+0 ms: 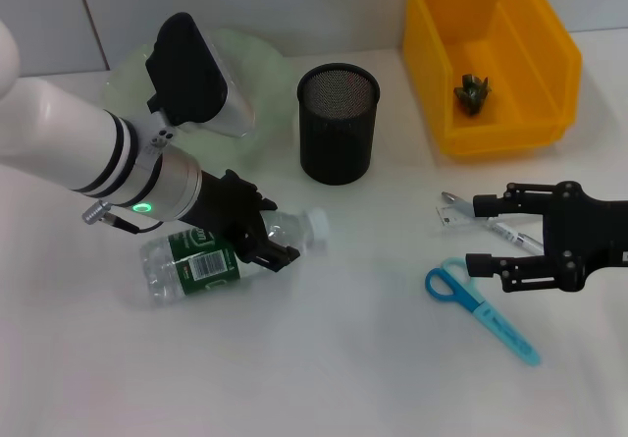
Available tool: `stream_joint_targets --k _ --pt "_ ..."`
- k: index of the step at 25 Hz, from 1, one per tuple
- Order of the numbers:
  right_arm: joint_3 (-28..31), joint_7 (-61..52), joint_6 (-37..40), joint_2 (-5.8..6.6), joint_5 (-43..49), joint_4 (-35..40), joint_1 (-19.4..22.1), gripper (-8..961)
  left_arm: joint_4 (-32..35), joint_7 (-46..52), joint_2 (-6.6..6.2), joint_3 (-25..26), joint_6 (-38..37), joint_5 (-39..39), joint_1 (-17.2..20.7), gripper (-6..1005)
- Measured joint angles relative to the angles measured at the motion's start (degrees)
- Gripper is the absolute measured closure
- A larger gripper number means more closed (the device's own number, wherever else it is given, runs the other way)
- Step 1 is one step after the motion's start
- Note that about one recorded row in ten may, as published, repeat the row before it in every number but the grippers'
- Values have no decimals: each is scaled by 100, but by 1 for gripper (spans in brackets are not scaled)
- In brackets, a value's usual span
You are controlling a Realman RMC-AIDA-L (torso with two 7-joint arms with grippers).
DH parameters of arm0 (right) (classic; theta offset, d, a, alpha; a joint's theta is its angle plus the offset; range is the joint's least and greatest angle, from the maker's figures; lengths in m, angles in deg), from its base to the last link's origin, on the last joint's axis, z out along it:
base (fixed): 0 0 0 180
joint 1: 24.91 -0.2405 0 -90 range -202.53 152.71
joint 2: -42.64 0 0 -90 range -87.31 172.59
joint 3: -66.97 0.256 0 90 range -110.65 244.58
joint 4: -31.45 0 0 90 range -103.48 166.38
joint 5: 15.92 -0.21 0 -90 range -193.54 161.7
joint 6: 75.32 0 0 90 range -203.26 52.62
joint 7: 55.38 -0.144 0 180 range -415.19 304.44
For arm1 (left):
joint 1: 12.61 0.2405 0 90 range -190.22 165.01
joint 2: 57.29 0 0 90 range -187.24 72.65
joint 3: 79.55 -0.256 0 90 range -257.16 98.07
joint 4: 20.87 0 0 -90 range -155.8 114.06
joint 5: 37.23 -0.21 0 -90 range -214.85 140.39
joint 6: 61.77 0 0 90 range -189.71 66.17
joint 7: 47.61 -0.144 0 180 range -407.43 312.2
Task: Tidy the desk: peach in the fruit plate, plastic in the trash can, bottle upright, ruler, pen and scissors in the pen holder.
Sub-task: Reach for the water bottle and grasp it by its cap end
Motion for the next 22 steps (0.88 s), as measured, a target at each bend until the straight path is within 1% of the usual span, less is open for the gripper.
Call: stream_joint_targets --k 1,11,14,15,16,18,19,22 --pt "2 0 3 0 0 5 0 174 6 0 -2 9 -10 7 1 282" --pt "1 0 6 0 -12 22 0 174 94 29 -15 61 -67 24 36 286" --pt "0 0 6 0 -22 29 0 174 287 62 -23 136 -119 46 130 287" --pt "1 -2 6 0 -26 30 0 173 287 62 -23 136 -119 46 130 319" --pt "2 -5 6 0 -28 30 0 173 430 70 -29 139 -149 94 214 351" --pt "5 -7 6 0 -30 37 0 173 430 70 -29 139 -149 94 214 390" --pt "4 -10 6 0 -30 43 0 173 591 74 -37 167 -219 160 294 410" --pt "-2 -60 11 0 -30 72 1 173 648 74 -46 213 -260 167 327 468"
